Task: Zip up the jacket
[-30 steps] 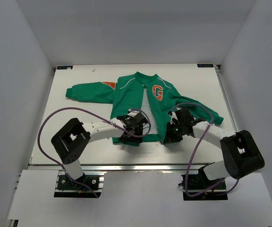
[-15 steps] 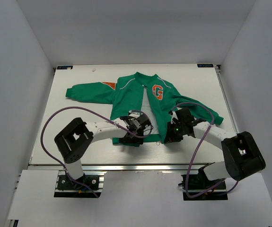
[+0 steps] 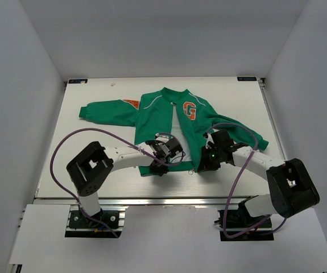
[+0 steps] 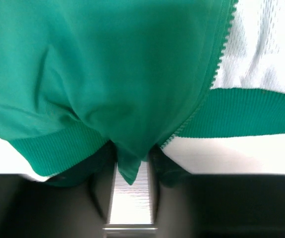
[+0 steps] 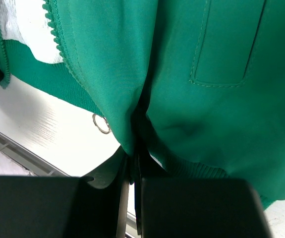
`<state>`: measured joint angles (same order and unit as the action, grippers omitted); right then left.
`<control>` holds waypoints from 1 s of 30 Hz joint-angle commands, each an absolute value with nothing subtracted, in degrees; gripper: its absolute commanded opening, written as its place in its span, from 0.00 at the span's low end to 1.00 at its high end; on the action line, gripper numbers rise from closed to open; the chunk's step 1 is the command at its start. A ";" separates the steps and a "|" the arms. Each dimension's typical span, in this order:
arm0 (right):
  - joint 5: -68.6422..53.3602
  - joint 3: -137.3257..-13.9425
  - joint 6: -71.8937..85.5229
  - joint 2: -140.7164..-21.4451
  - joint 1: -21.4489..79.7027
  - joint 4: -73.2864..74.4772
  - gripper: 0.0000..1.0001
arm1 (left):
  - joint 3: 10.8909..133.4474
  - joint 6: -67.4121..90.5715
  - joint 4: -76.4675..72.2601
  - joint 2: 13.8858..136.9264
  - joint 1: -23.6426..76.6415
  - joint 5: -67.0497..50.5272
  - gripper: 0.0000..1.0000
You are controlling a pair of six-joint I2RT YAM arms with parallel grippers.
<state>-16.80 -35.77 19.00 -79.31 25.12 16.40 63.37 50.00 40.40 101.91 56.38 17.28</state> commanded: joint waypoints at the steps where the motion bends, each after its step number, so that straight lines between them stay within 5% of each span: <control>1: -15.56 -35.51 18.28 -77.70 24.79 15.47 0.07 | 60.30 50.01 41.04 103.98 56.87 13.98 0.37; 7: -16.08 -35.51 18.28 -77.96 24.79 15.03 0.04 | 60.64 49.05 41.49 102.13 56.95 13.71 0.11; 13: -16.17 -36.12 18.37 -77.70 24.87 15.12 0.00 | 59.16 45.45 38.24 96.70 56.87 11.43 0.00; 30: -38.50 -38.66 19.68 -69.96 24.79 -4.56 0.00 | 56.69 39.11 22.24 77.17 55.72 10.37 0.00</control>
